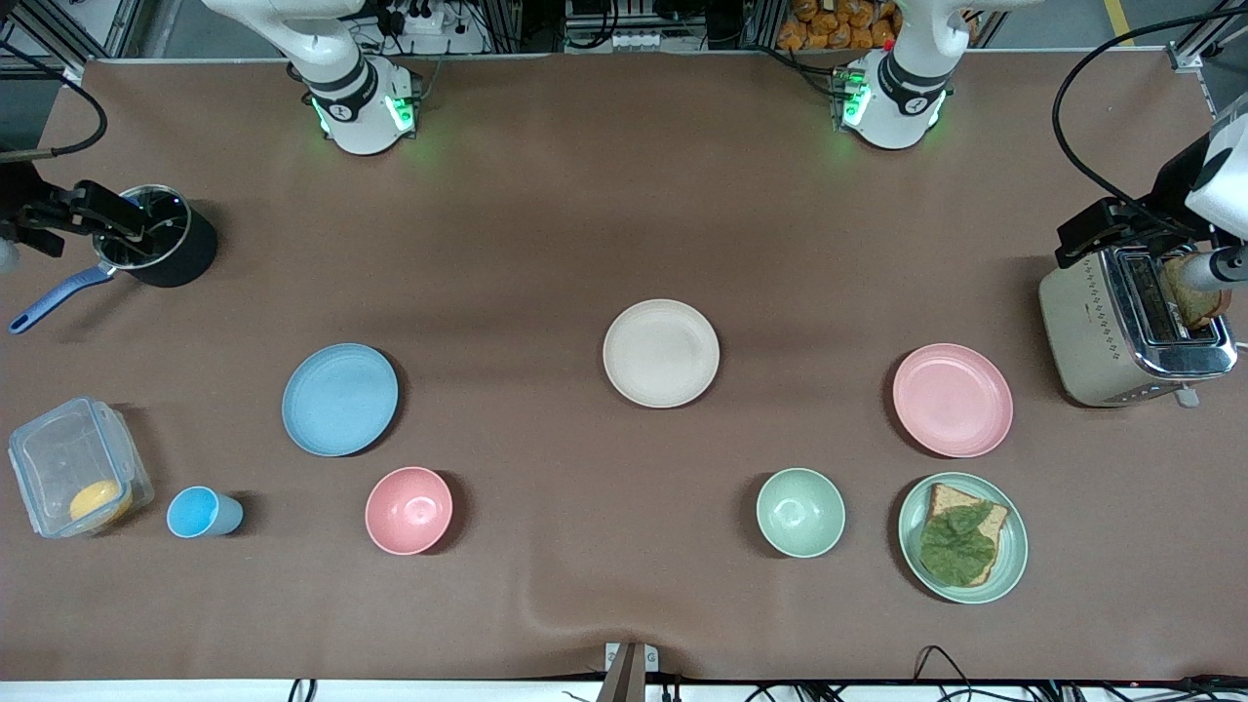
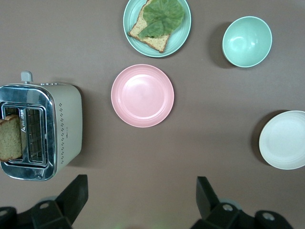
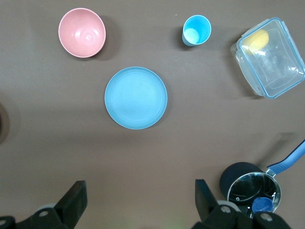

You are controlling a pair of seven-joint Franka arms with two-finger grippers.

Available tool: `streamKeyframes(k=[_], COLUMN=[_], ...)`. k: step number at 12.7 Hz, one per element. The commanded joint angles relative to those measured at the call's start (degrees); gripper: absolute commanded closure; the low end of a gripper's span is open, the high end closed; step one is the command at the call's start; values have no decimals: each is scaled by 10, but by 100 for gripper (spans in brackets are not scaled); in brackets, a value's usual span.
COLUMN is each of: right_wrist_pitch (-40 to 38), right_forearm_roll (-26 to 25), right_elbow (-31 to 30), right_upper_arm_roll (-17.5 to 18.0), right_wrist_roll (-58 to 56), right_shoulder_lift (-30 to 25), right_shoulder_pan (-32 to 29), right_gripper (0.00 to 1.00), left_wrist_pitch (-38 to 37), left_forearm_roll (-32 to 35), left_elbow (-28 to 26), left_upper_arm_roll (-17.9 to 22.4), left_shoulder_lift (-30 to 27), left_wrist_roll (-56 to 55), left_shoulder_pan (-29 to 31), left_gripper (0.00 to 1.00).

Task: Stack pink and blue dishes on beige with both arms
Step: 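Reach the right gripper to the blue plate while the left gripper reaches pink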

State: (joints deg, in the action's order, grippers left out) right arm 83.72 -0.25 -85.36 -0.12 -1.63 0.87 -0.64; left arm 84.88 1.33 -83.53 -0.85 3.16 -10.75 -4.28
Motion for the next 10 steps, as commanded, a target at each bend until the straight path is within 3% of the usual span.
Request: streamKeyframes(k=[1, 6, 10], right_wrist_pitch=[-2, -5, 3], right_forearm_roll=[-7, -7, -6], right_elbow=[-2, -5, -8], right_upper_arm_roll=[2, 1, 0], right_wrist_roll=[0, 0, 0], right_shoulder_lift=[-10, -7, 3], right_shoulder_pan=[-2, -3, -11], right_gripper=[0, 0, 0], left_wrist_pitch=[-9, -5, 27], left_forearm_roll=[-7, -6, 31], left_elbow=[1, 10, -24], left_upper_arm_roll=[-3, 11, 13], left_shoulder_lift=[-5, 9, 56], left_wrist_roll=[-9, -2, -9], left_shoulder_pan=[0, 9, 8], left_gripper=[0, 0, 0])
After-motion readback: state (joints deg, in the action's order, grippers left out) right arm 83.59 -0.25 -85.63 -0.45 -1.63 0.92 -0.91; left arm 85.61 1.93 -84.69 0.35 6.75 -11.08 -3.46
